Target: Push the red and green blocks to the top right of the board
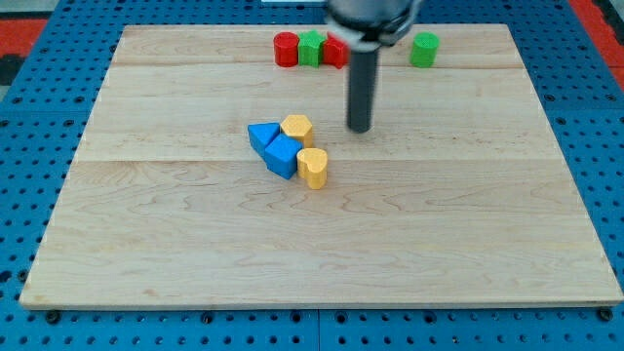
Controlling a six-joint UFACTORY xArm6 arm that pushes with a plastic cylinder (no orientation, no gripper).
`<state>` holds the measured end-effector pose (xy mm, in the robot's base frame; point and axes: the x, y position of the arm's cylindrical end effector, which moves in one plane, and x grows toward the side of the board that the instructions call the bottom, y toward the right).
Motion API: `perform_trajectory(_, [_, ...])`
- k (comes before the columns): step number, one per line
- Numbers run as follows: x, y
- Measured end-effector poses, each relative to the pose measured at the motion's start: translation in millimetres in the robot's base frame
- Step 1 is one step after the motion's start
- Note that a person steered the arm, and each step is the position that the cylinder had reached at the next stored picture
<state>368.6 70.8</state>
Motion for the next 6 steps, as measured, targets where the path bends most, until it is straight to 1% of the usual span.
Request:
perform_trajectory(2, [-124,-195])
perform_trajectory(3, [-146,-186])
perform_trajectory(4, [-130,-121])
perform_trajectory(6, [-127,-124])
